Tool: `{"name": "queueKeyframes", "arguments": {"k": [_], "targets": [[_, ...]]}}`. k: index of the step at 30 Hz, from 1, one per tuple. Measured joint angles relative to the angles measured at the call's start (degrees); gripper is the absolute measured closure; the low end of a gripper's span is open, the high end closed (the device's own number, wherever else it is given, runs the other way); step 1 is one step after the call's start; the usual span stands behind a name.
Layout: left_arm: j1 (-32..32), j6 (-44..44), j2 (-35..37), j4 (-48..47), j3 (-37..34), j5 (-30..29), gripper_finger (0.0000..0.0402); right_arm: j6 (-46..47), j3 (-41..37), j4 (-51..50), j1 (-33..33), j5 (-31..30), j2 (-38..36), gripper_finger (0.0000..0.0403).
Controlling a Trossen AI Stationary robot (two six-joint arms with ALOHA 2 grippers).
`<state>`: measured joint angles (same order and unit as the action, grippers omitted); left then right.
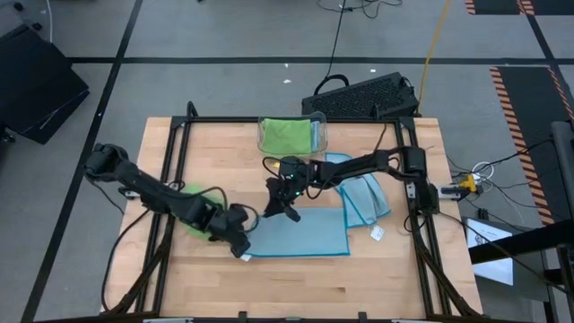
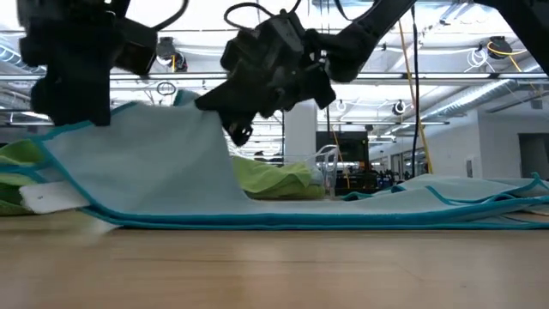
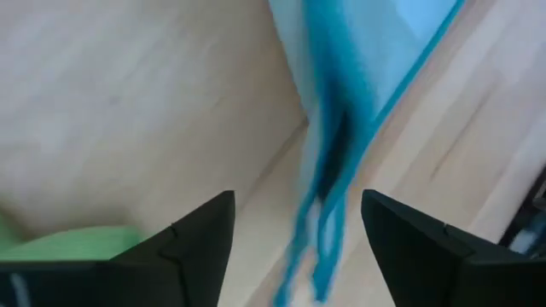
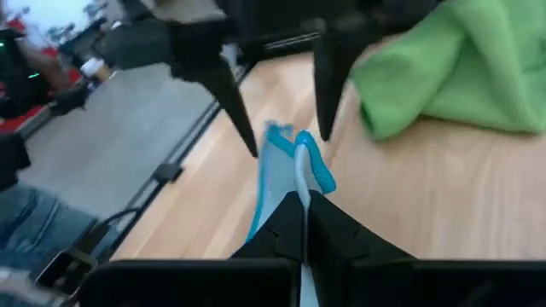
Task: Fold microfiber towels
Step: Fold the left blue microfiber cloth
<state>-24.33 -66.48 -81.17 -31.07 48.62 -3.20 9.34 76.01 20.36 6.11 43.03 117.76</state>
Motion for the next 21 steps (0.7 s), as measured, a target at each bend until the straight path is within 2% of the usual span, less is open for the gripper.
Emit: {"name": "queueKeyframes", "arguments": {"k": [3,9,13,17,21], "targets": [[-2.25,-5.14,0.00,7.91,-3.23,-4.31,0.0143,-3.62,0.07,-2.76,0.00,0.40,-2.37,0.0402],[-6.79,-5.30,-0.38,10.34,-3.65,-15.23,0.0142,-13.12,0.07,-10.49,0.21,0.25,-7.12,0.0402],[-7.92,-5.91,-0.71,11.48,-7.02,-18.39,0.0142,-14.66,0.09,-11.58,0.57,0.25,-7.99,0.0402],[-8.05,-6.17,-0.70,17.74,-11.94,-19.89,0.0145,-14.75,0.09,-12.08,0.58,0.08,-7.99,0.0402],[-7.38,-1.74,-0.70,27.56,-15.87,-19.91,0.0169,-14.77,0.09,-12.04,0.17,0.08,-7.99,0.0402]]}}
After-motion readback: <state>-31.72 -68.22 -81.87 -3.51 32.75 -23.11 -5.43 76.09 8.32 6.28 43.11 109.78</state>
